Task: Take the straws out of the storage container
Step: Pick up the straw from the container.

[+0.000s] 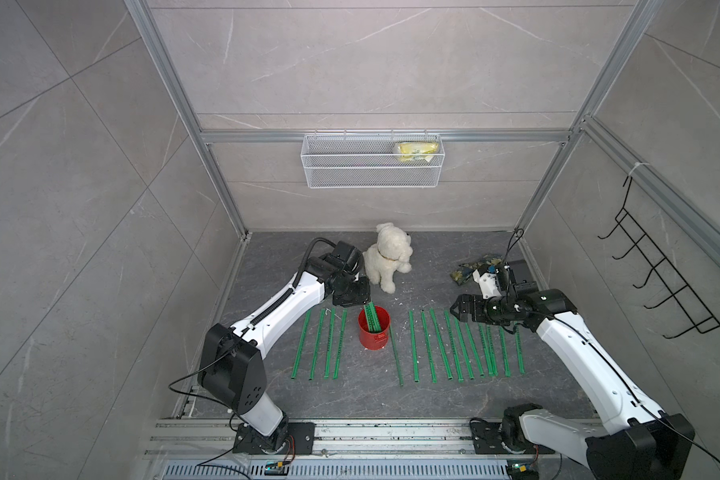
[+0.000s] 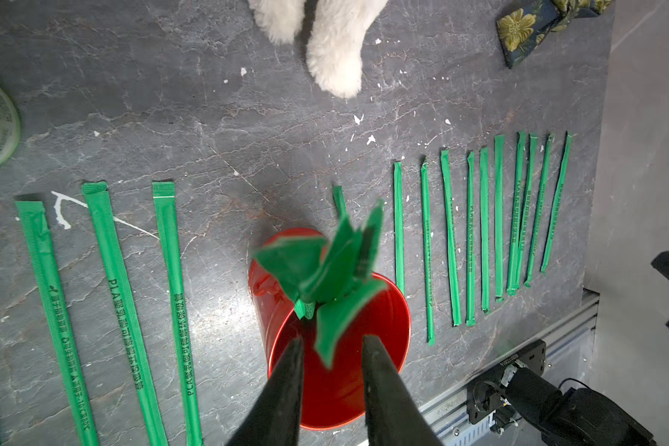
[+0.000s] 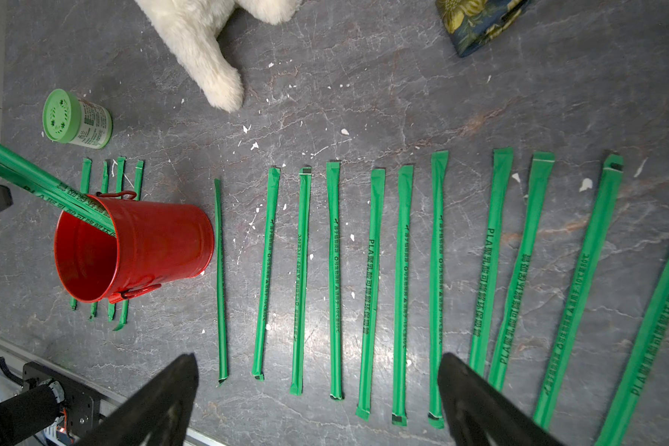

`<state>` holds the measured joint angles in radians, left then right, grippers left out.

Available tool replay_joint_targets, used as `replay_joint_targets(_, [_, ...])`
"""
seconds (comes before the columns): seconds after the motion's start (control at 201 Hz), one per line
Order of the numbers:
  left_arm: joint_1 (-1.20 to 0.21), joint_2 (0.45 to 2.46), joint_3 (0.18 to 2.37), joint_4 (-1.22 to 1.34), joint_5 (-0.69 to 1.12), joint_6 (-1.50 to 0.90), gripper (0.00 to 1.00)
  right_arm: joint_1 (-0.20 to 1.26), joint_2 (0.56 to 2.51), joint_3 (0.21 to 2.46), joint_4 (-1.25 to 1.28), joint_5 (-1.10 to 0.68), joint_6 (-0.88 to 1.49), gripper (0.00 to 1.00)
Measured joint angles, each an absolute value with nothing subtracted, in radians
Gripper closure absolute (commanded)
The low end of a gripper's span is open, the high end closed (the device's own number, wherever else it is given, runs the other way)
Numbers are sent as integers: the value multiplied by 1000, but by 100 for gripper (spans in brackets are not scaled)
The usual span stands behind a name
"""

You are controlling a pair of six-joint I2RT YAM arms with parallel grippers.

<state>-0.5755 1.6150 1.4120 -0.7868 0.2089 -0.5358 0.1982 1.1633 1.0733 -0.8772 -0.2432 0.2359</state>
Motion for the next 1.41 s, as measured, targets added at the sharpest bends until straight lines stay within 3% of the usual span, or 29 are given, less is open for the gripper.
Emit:
replay_joint_targets(0.572, [-586,1694,1469,-813,186,-535,78,198,1163,1073,-878,-243,236,0])
replay_joint_targets(1.01, [-605,1697,1494,-831,185,-530,96,198,1163,1073,-878,-243,236,0])
replay_joint_targets(1.414, [-631,1697,1547,-903,185,-511,97,198,1163,1074,-878,-244,236,0])
